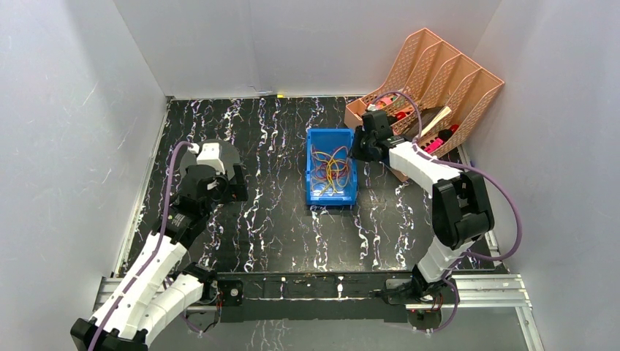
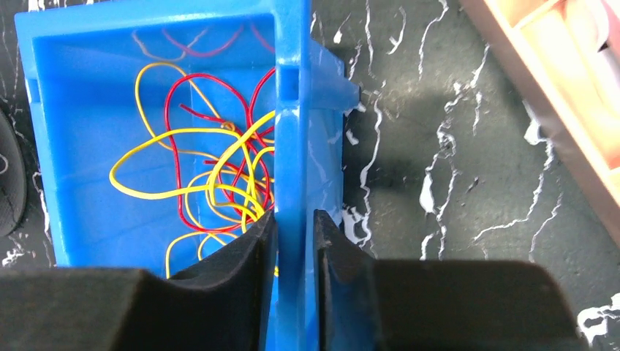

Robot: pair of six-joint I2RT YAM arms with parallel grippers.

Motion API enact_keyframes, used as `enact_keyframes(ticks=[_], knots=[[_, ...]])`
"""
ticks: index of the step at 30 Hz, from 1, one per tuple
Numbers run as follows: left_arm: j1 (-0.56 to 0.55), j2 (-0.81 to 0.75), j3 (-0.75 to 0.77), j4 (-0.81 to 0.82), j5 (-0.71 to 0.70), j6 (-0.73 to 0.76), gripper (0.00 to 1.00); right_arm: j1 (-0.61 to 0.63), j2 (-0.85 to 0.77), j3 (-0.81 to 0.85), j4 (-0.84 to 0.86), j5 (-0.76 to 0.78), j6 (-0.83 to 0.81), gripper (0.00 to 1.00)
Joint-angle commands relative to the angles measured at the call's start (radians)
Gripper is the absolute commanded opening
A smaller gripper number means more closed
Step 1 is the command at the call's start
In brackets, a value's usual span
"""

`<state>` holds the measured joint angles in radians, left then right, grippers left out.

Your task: Wrap the cables

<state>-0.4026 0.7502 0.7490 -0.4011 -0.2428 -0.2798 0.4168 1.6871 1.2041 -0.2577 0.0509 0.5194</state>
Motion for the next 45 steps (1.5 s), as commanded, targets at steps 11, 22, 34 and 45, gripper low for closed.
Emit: enact_keyframes(ticks=[11, 22, 34, 45], knots=[[-0.002, 0.056, 0.033, 0.005, 0.0, -0.006, 0.98, -0.03, -0.098, 0.051, 0.021, 0.015, -0.015, 0.92], [0.0, 0.233, 0.106, 0.002, -0.091, -0.039, 0.98, -0.019, -0.377, -0.113, -0.02, -0.001, 0.014, 0.93], [0.109, 0.635, 0.326, -0.007, -0.093, -0.03, 0.98, -0.006, -0.612, -0.27, -0.023, -0.136, 0.063, 0.94], [0.269, 0.799, 0.435, 0.003, 0.12, -0.033, 0.98, -0.005, -0.661, -0.308, -0.013, -0.199, 0.057, 0.94]])
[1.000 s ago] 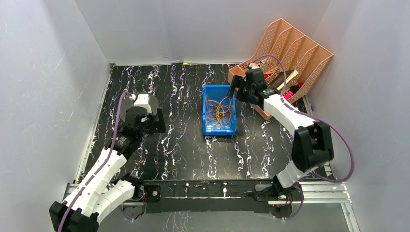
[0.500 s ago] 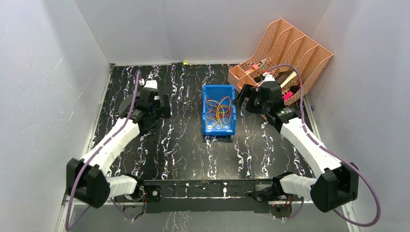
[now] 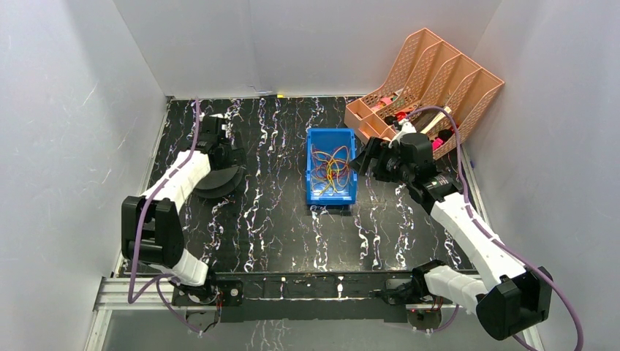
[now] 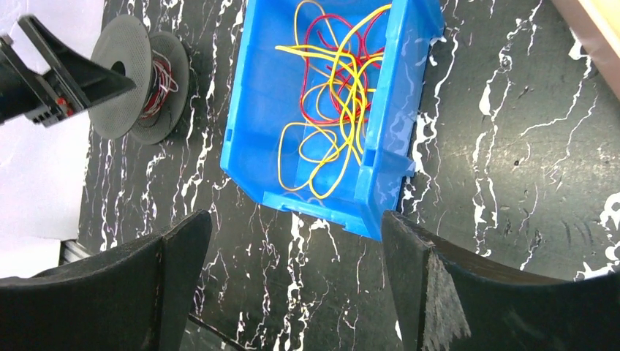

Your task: Wrap the cables

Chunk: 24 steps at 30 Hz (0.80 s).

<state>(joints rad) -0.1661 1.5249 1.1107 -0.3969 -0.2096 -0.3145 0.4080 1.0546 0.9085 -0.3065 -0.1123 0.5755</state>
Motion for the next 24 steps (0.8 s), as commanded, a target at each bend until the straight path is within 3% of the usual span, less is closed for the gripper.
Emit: enact_keyframes(ticks=[1, 11, 24], knots=[[0.04, 0.041, 0.083, -0.001, 0.099, 0.006, 0.98, 0.003, -0.031, -0.015, 0.038, -0.038, 0.001, 0.94], [0.104, 0.162, 0.147, 0.019, 0.223, 0.051, 0.98, 0.002, -0.055, -0.028, 0.029, -0.042, -0.012, 0.94], [0.117, 0.189, 0.152, 0.033, 0.216, 0.08, 0.98, 0.004, -0.061, -0.035, 0.026, -0.047, -0.018, 0.95]])
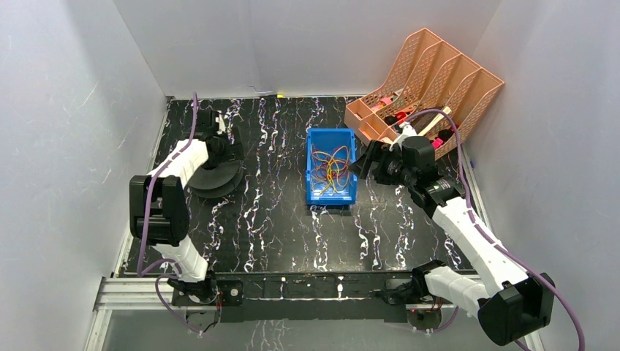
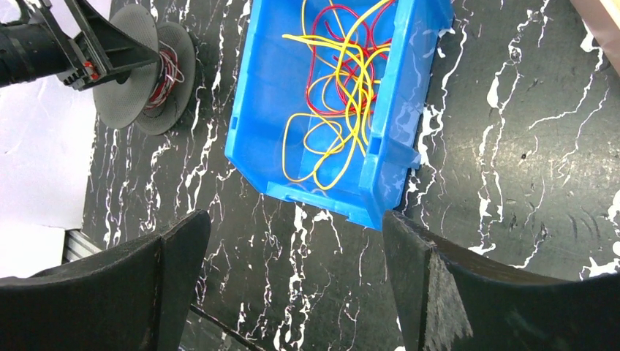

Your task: Wrap the cables

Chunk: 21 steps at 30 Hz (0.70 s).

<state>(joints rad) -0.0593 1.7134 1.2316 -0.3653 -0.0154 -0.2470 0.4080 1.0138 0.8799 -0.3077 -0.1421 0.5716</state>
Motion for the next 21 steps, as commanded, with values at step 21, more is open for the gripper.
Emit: enact_keyframes(ticks=[21], knots=[[-0.037, -0.073, -0.121, -0.009, 0.285, 0.003, 0.98, 0.003, -0.042, -0.011, -0.013, -0.003, -0.026, 0.96]])
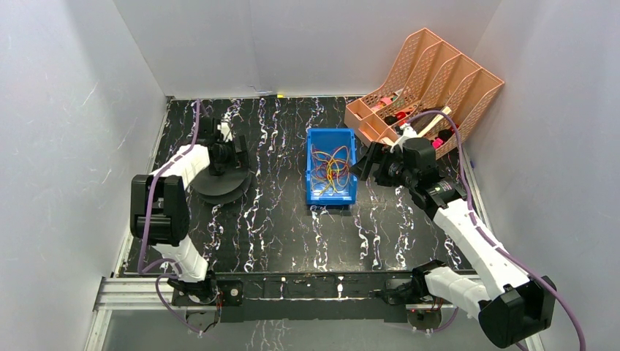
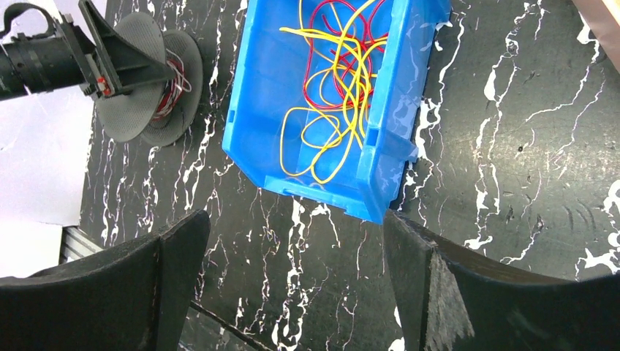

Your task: Wrap the cables

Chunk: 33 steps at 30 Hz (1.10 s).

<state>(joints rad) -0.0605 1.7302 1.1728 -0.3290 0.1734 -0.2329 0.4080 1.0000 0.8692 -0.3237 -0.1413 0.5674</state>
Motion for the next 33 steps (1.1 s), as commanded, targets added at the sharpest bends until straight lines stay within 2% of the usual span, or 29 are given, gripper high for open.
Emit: enact_keyframes(ticks=[1, 5, 16, 27, 33], knots=[[-0.043, -0.103, -0.078, -0.047, 0.103, -0.018, 0.99, 0.004, -0.028, -0.003, 0.002, -0.002, -0.021, 0.96], [-0.083, -0.154, -0.139, -0.045, 0.144, -0.04, 0.98, 0.003, -0.032, -0.014, 0.001, -0.002, -0.02, 0.96], [-0.302, -0.203, -0.19, -0.049, 0.034, -0.079, 0.98, 0.004, -0.055, -0.026, -0.034, 0.029, -0.026, 0.95], [-0.52, -0.169, -0.184, -0.021, -0.013, -0.131, 0.98, 0.003, -0.041, 0.024, -0.087, 0.049, -0.068, 0.84], [-0.555, -0.184, -0.175, -0.03, -0.066, -0.115, 0.98, 0.004, -0.019, 0.06, -0.084, 0.028, -0.103, 0.77]])
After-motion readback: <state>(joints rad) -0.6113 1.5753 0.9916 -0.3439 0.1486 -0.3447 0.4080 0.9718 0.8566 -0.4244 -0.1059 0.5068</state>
